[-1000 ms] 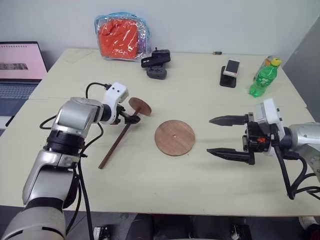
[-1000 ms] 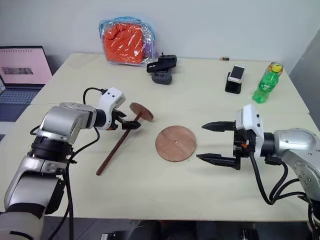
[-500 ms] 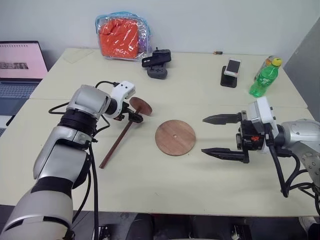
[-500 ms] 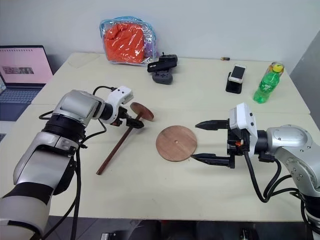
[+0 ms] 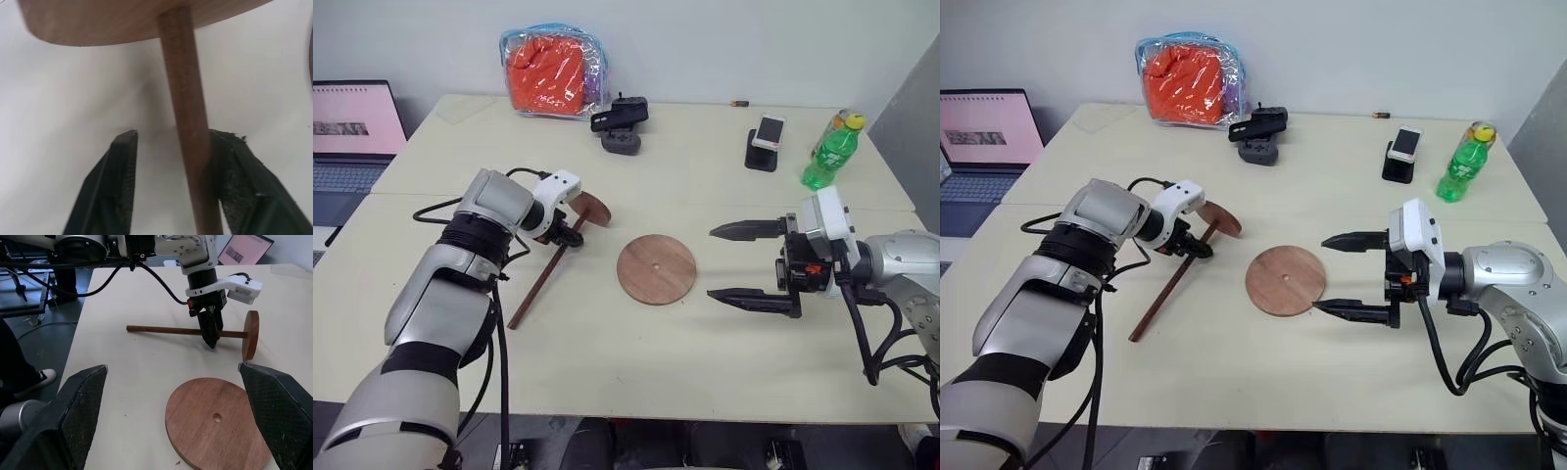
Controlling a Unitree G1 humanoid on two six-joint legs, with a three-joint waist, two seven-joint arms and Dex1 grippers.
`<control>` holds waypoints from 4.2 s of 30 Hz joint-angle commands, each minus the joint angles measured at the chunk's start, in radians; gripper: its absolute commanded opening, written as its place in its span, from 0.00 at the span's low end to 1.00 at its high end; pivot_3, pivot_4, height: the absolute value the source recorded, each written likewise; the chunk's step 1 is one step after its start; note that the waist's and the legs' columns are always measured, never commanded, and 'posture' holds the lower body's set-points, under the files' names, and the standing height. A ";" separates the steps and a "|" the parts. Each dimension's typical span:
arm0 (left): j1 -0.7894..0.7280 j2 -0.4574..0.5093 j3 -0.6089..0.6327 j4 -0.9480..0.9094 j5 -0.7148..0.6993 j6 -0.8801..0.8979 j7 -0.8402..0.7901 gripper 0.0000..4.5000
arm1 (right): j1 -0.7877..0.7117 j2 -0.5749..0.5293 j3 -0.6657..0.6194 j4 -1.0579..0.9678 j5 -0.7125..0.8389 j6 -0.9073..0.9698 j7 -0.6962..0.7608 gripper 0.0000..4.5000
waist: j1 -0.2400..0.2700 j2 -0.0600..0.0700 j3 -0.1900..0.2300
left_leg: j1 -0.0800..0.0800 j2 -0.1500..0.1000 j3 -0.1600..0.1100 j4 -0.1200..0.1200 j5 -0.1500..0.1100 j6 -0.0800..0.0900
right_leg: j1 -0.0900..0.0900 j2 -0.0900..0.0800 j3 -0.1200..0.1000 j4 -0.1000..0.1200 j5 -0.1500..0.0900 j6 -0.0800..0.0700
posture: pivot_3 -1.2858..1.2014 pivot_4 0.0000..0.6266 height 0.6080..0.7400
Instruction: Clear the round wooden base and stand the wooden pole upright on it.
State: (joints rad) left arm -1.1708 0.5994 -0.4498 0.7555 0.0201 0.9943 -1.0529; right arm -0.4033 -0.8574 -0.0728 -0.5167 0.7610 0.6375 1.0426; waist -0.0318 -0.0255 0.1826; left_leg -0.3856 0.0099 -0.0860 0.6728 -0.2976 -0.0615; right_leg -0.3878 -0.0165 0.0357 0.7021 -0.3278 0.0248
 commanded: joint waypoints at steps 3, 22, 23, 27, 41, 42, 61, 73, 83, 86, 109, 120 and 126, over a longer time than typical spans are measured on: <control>-0.004 0.012 0.032 -0.046 0.010 -0.008 0.005 0.19 | -0.013 -0.029 -0.022 -0.010 -0.004 -0.003 0.012 1.00 | 0.000 0.000 0.000 | 0.000 0.000 0.000 0.002 0.000 0.000 | 0.000 0.000 0.000 0.001 0.000 0.000 | 0.52 0.24 1.00; 0.041 -0.140 0.664 -0.492 -0.410 -0.088 0.167 0.06 | 0.082 -0.088 -0.151 -0.089 0.031 0.029 -0.056 1.00 | 0.006 0.000 0.000 | -0.010 0.001 -0.011 0.009 0.001 -0.002 | -0.003 -0.003 -0.007 0.003 0.000 0.001 | 0.52 0.24 1.00; 0.061 -0.173 0.690 -0.535 -0.428 -0.126 0.203 0.06 | 0.097 -0.082 -0.162 -0.102 0.020 0.025 -0.077 1.00 | 0.005 0.000 0.000 | -0.010 0.000 -0.011 0.009 0.001 -0.002 | -0.002 -0.003 -0.007 0.003 0.000 0.001 | 0.52 0.24 1.00; 0.141 -0.273 0.702 -0.662 -0.446 -0.295 0.270 0.06 | 0.141 -0.073 -0.174 -0.142 -0.017 0.013 -0.136 1.00 | 0.005 0.001 0.000 | -0.010 0.000 -0.010 0.009 0.001 -0.002 | -0.002 -0.003 -0.007 0.004 0.000 0.001 | 0.52 0.24 1.00; 0.501 -0.430 0.536 -0.904 -0.455 -0.595 0.320 0.06 | 0.222 -0.009 -0.017 -0.306 -0.131 0.164 -0.424 1.00 | 0.004 0.001 -0.001 | -0.004 0.000 -0.004 0.008 0.001 -0.001 | 0.000 -0.002 -0.003 0.007 0.000 0.001 | 0.52 0.24 1.00; 0.510 -0.427 0.531 -0.909 -0.461 -0.594 0.322 0.06 | 0.224 -0.008 -0.011 -0.309 -0.132 0.171 -0.432 1.00 | 0.004 0.001 -0.001 | -0.004 0.000 -0.004 0.008 0.001 -0.001 | 0.000 -0.002 -0.003 0.007 0.000 0.001 | 0.52 0.24 1.00; 0.565 -0.443 0.425 -0.890 -0.466 -0.693 0.310 0.06 | 0.255 0.003 0.021 -0.310 -0.160 0.217 -0.459 1.00 | 0.006 0.001 -0.001 | -0.003 0.000 -0.001 0.008 0.000 0.001 | 0.000 -0.001 -0.001 0.007 0.000 0.001 | 0.52 0.24 1.00; 0.573 -0.426 0.423 -0.825 -0.446 -0.758 0.322 0.06 | 0.265 -0.018 0.011 -0.305 -0.138 0.244 -0.431 1.00 | 0.006 0.001 -0.001 | -0.003 0.000 -0.001 0.008 -0.001 0.001 | 0.000 0.000 -0.001 0.007 0.000 0.001 | 0.52 0.24 1.00; 0.563 -0.442 0.415 -0.783 -0.438 -0.802 0.323 0.06 | 0.278 -0.019 -0.004 -0.304 -0.139 0.249 -0.438 1.00 | 0.006 0.001 -0.001 | -0.002 0.000 -0.001 0.008 -0.001 0.001 | 0.000 0.000 -0.001 0.007 0.000 0.001 | 0.52 0.24 1.00; 0.561 -0.442 0.410 -0.776 -0.435 -0.813 0.315 0.06 | 0.276 -0.019 -0.005 -0.302 -0.139 0.251 -0.438 1.00 | 0.006 0.001 -0.001 | -0.002 0.000 -0.001 0.008 -0.001 0.001 | 0.000 0.000 -0.001 0.007 0.000 0.001 | 0.52 0.24 1.00; 0.599 -0.429 0.388 -0.818 -0.436 -0.799 0.323 0.06 | 0.273 -0.018 -0.013 -0.311 -0.116 0.270 -0.443 1.00 | 0.006 0.001 -0.001 | -0.001 0.000 -0.001 0.007 -0.001 0.001 | 0.001 0.002 0.000 0.007 0.000 0.001 | 0.52 0.24 1.00; 0.570 -0.429 0.415 -0.766 -0.435 -0.809 0.352 0.06 | 0.282 -0.018 -0.010 -0.313 -0.115 0.265 -0.444 1.00 | 0.006 0.001 -0.001 | 0.000 0.000 0.000 0.007 -0.001 0.001 | 0.001 0.002 0.000 0.007 0.000 0.001 | 0.52 0.24 1.00; 0.592 -0.424 0.402 -0.783 -0.431 -0.814 0.344 0.06 | 0.281 -0.019 -0.009 -0.313 -0.116 0.264 -0.443 1.00 | 0.006 0.001 -0.001 | 0.000 0.000 0.000 0.007 -0.001 0.001 | 0.001 0.002 0.001 0.007 0.000 0.001 | 0.52 0.24 1.00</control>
State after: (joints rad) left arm -0.5875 0.1646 -0.0497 -0.0042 -0.4197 0.1892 -0.7091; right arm -0.1243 -0.8723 -0.0570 -0.7921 0.6414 0.9102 0.6028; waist -0.0256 -0.0249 0.1816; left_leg -0.3855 0.0099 -0.0857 0.6797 -0.2983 -0.0601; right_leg -0.3867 -0.0143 0.0365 0.7090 -0.3276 0.0257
